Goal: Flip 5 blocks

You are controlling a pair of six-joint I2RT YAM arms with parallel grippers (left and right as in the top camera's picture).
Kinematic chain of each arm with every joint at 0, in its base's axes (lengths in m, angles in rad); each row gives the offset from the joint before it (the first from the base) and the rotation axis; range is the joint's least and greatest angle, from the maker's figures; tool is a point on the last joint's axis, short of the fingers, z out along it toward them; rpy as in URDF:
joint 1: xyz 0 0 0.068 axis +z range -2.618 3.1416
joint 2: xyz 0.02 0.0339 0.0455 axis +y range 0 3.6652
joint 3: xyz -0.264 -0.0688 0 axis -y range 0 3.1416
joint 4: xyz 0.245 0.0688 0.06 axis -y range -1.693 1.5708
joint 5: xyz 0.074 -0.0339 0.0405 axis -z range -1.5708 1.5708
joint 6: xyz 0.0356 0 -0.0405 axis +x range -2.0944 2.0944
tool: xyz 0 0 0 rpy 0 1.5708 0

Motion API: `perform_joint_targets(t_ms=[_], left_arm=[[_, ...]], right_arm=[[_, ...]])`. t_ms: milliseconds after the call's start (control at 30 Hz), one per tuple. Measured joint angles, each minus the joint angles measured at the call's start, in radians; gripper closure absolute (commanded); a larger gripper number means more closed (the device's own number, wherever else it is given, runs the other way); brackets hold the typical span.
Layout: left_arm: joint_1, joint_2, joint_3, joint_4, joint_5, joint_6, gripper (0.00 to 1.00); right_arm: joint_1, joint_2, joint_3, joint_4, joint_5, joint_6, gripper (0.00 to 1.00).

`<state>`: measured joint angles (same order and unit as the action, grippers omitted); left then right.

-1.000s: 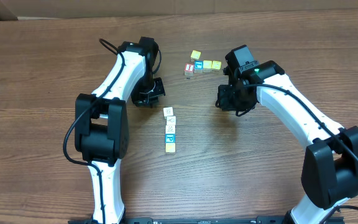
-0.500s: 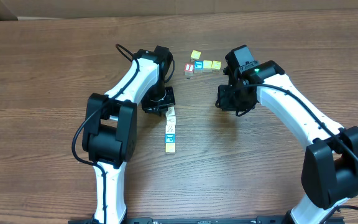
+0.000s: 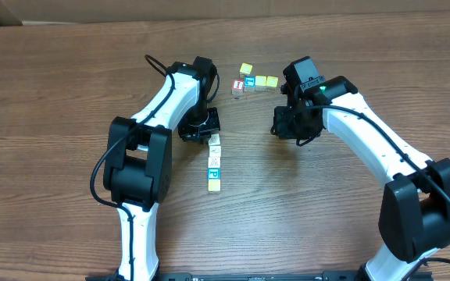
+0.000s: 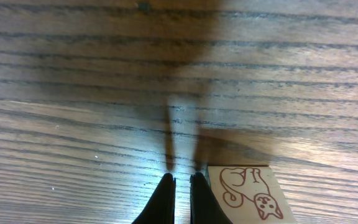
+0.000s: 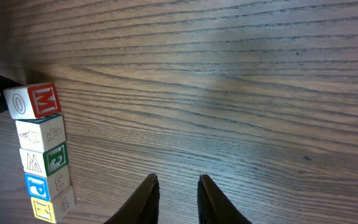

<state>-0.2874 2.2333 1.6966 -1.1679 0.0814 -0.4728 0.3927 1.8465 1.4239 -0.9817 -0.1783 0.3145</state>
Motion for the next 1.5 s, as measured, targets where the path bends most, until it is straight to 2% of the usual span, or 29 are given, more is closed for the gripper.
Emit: perform_joint_targets(t_ms=[533, 667, 833, 1200, 1500], left_arm=[[0.006, 0.000, 0.001, 0.013, -0.004, 0.001, 0.96], [0.018, 0.000, 0.039, 0.014, -0.009, 0.001, 0.96], [0.027, 0.000, 0.101, 0.049, -0.011, 0.004, 0.96], [0.027, 0.000, 0.107, 0.060, 0.038, 0.055, 0.96], [0.025, 0.000, 0.108, 0.065, 0.089, 0.096, 0.96]], right_arm=[[0.000, 0.000, 0.000, 0.000, 0.000, 0.000, 0.77], [0.000, 0.000, 0.000, -0.008, -0.003, -0.005, 0.92], [0.029, 0.000, 0.000, -0.069, -0.043, -0.092, 0.96], [0.433, 0.000, 0.000, -0.074, 0.066, -0.299, 0.96], [0.584, 0.000, -0.018, -0.021, 0.100, -0.382, 0.96]])
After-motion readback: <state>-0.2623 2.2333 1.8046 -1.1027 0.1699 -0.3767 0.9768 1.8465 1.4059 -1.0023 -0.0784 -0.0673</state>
